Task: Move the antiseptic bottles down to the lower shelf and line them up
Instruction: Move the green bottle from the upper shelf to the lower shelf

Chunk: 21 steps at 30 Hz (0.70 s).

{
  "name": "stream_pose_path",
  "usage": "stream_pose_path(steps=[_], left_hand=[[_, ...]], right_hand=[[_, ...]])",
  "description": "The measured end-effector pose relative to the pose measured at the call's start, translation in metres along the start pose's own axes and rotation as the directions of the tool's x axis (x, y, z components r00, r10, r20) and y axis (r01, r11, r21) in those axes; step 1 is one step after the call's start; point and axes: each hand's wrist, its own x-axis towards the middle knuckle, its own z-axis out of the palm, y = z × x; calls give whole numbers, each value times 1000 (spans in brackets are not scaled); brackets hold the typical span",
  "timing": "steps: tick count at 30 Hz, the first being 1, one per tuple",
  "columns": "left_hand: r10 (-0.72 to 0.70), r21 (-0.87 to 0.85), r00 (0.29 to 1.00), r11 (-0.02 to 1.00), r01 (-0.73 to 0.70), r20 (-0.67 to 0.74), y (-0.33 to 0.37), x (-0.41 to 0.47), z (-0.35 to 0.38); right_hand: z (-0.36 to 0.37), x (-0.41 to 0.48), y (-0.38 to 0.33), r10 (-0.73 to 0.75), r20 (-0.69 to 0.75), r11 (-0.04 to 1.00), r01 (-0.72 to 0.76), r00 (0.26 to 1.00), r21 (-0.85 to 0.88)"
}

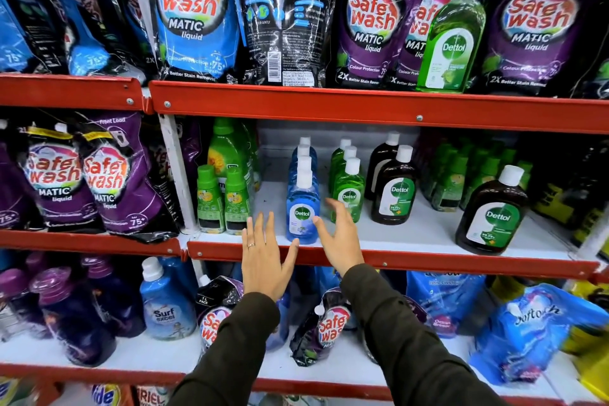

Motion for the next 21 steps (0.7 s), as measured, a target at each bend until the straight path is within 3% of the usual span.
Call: stream_pose_path(steps=[4, 10, 15, 21], left_hand=[[69, -14, 989, 997, -72, -133, 23, 4, -15], [221, 4, 931, 973, -230, -289, 80, 28, -39], [306, 34, 868, 947, -319, -391, 131, 64, -67], [356, 114, 825, 933, -342, -438, 178, 105, -95]], right_hand=[[-24, -9, -10, -208, -159, 950, 160, 965, -269], [-72, -1, -43, -440, -362, 851, 253, 822, -460], [-118, 17, -77, -513, -424, 808, 254, 746, -532], [-172, 49, -113, -520, -510, 826, 252, 685, -504]])
